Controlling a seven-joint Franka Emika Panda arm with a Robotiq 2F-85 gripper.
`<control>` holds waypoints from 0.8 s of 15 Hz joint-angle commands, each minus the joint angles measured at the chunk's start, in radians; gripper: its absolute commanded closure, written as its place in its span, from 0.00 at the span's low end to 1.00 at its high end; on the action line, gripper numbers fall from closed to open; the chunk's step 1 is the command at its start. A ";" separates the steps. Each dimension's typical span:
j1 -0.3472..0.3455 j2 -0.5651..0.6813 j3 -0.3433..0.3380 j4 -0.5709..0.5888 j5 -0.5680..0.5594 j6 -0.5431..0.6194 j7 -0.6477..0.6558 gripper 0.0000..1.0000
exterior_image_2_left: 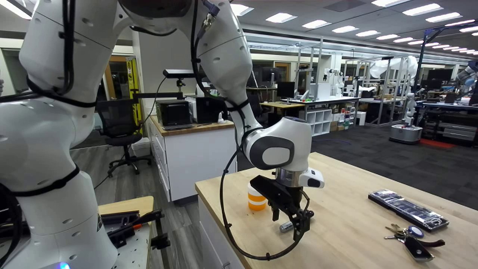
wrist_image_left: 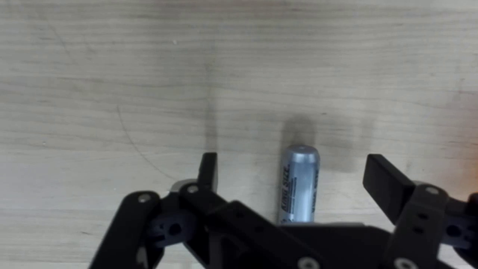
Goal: Put the marker in the mug
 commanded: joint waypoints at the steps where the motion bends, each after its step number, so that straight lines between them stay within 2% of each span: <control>1: -0.018 0.022 0.009 0.037 -0.014 0.002 -0.022 0.00; 3: -0.021 0.028 0.011 0.045 -0.010 0.004 -0.024 0.01; 4: -0.024 0.030 0.013 0.048 -0.008 0.006 -0.026 0.25; 5: -0.025 0.030 0.013 0.049 -0.007 0.004 -0.025 0.25; 6: -0.028 0.031 0.016 0.049 -0.004 0.003 -0.027 0.30; 12: -0.031 0.014 0.014 0.038 -0.004 0.003 -0.019 0.71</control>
